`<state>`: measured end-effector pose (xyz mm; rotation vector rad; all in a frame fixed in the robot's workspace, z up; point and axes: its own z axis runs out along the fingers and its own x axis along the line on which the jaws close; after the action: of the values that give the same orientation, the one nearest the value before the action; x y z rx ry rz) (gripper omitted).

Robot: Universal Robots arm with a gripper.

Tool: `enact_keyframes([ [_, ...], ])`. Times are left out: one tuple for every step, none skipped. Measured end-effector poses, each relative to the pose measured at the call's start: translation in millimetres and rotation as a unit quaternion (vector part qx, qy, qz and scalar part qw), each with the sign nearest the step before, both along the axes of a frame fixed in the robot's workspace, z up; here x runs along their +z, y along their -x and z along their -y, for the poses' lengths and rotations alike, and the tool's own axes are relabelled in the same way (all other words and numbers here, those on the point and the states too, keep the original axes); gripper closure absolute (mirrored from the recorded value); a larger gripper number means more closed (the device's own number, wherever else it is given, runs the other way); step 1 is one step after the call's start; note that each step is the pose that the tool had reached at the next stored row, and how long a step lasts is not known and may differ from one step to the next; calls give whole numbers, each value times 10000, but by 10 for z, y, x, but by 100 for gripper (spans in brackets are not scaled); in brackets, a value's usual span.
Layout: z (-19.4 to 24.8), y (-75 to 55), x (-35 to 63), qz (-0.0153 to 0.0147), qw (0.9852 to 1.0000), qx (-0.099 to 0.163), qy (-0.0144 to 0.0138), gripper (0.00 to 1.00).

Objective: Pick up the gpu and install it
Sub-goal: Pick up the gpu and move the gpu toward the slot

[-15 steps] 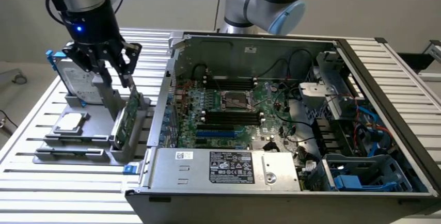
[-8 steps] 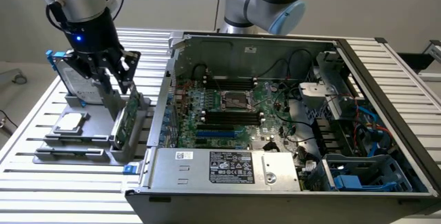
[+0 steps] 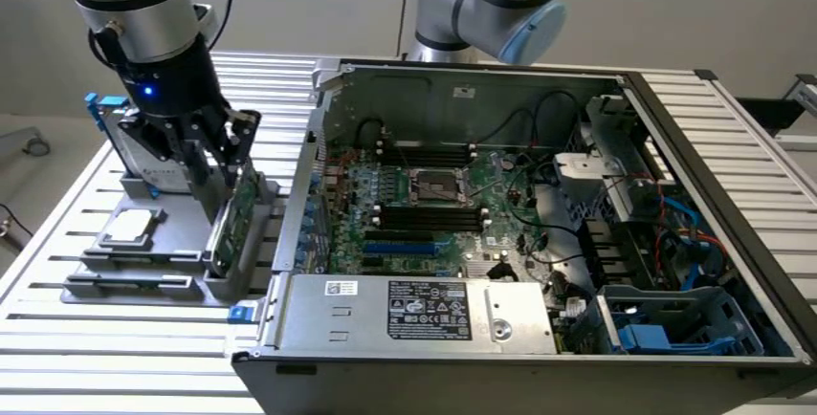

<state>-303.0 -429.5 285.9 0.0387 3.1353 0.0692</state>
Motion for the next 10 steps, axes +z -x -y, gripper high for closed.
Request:
enact_keyframes([
  [6,0,-19,0,10000,0,0,58],
  [12,0,-37,1,10000,0,0,58],
  [18,0,-54,0,10000,0,0,58],
  [23,0,-73,0,10000,0,0,58],
  [28,0,-91,0,10000,0,0,58],
  [32,0,-110,0,10000,0,0,58],
  [36,1,-128,0,10000,0,0,58],
  [38,1,-146,0,10000,-1,-1,58],
  [40,0,-164,1,10000,-1,-1,58],
  [43,0,-182,0,10000,0,0,58],
])
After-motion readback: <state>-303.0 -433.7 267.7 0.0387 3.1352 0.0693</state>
